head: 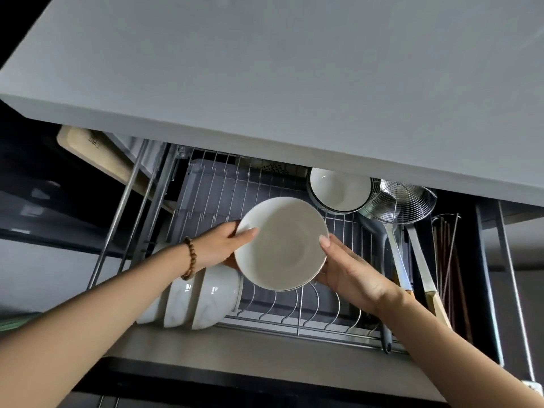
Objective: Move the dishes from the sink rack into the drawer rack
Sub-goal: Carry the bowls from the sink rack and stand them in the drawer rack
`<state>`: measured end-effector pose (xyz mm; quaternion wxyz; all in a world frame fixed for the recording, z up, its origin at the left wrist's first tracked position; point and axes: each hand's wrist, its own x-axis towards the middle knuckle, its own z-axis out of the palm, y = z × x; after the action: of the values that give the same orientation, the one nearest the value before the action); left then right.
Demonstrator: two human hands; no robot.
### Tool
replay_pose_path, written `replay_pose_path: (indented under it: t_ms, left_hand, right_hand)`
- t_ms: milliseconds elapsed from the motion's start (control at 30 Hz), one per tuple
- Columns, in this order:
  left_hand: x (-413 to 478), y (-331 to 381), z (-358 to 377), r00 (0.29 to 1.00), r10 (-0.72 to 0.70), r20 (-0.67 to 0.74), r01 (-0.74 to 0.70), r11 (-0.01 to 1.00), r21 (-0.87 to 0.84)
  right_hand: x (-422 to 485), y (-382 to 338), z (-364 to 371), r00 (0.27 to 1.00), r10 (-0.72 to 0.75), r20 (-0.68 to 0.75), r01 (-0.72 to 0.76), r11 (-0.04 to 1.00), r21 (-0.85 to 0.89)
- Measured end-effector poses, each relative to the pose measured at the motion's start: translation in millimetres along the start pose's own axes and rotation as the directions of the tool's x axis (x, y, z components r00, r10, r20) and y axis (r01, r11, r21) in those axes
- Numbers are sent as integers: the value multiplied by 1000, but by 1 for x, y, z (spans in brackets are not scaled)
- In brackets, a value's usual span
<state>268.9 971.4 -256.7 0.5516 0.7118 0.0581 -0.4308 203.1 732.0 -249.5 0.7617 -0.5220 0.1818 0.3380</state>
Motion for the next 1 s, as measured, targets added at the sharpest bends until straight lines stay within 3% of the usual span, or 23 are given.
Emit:
replay_pose_path:
  t_ms: [100, 167, 300, 400, 600, 800, 1000]
  left_hand:
    - [-5, -5, -6, 997, 74, -19, -73, 996, 54]
    - [-8, -20, -18, 991, 136, -16, -129, 965, 228]
    - [-23, -46, -45, 994, 108, -16, -69, 736, 674]
    - [-25, -52, -53, 996, 89, 21, -65, 528, 847]
    - [-23, -58, -55, 998, 52, 34, -54, 465, 884]
    - [-25, -58, -56, 997, 63, 35, -62, 496, 866]
    - [-26, -57, -58, 997, 61, 36, -62, 512, 857]
  right_hand:
    - [-6, -6, 13, 999, -31, -14, 30, 997, -77]
    - [-9, -9, 21, 995, -48, -92, 32, 986, -165]
    - [-9, -2, 30, 950, -108, -292, -25, 907, -419]
    - [-6, 9, 34, 942, -72, -328, -97, 876, -472]
    - [6, 27, 51, 940, -22, -341, -162, 851, -500]
    - [19, 40, 66, 932, 18, -361, -201, 857, -476]
    - [29, 38, 72, 919, 21, -393, -257, 787, -560]
